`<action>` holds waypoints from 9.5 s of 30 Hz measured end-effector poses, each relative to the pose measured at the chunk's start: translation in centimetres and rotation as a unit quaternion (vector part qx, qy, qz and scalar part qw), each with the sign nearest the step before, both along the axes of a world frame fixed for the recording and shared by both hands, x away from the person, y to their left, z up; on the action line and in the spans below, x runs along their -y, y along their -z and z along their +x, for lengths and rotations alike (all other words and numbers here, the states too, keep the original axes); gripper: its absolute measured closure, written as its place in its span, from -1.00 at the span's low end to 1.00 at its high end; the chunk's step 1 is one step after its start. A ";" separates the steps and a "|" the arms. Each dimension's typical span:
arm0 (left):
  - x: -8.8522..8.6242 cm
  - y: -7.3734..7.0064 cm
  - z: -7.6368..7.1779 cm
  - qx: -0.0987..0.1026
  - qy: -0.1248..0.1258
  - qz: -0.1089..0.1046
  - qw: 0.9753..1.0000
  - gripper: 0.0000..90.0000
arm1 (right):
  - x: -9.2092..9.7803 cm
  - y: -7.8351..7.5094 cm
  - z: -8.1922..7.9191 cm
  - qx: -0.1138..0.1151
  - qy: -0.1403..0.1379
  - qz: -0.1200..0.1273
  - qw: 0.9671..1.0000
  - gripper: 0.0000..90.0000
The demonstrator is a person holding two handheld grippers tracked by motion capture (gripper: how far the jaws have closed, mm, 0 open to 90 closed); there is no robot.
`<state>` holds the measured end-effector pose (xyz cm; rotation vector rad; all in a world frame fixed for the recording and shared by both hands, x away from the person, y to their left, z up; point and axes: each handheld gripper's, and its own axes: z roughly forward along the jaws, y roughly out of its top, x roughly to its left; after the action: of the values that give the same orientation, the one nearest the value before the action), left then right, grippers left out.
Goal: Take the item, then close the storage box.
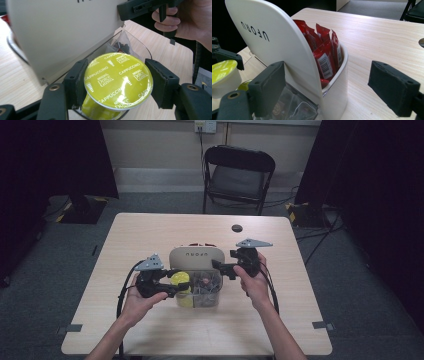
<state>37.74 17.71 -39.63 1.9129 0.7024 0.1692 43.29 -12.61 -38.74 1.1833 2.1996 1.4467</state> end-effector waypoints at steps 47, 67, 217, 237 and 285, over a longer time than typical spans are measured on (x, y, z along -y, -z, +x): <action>-9.3 0.5 2.8 -0.012 -0.103 0.024 0.994 -0.16 | -0.1 0.1 0.1 -0.002 -0.002 -0.001 1.000 -0.71; -11.9 4.9 5.9 -0.060 -0.159 0.068 0.983 -0.16 | -0.1 0.1 0.1 -0.004 -0.002 -0.001 1.000 -0.72; -10.1 10.6 -0.2 -0.023 -0.155 0.162 0.974 -0.67 | -1.0 -1.1 -3.0 0.007 -0.088 0.015 0.996 -0.07; -10.1 10.6 -0.2 -0.023 -0.156 0.162 0.974 -0.67 | -0.1 -0.4 -4.1 0.004 -0.055 -0.002 0.998 -0.56; -10.2 10.5 -0.2 -0.022 -0.152 0.164 0.974 -0.67 | -0.4 4.5 -6.4 -0.030 -0.074 -0.024 0.997 -0.66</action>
<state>37.58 27.91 -50.18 2.1156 1.0488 0.4601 36.93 -12.18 -43.23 1.0814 2.3942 1.4205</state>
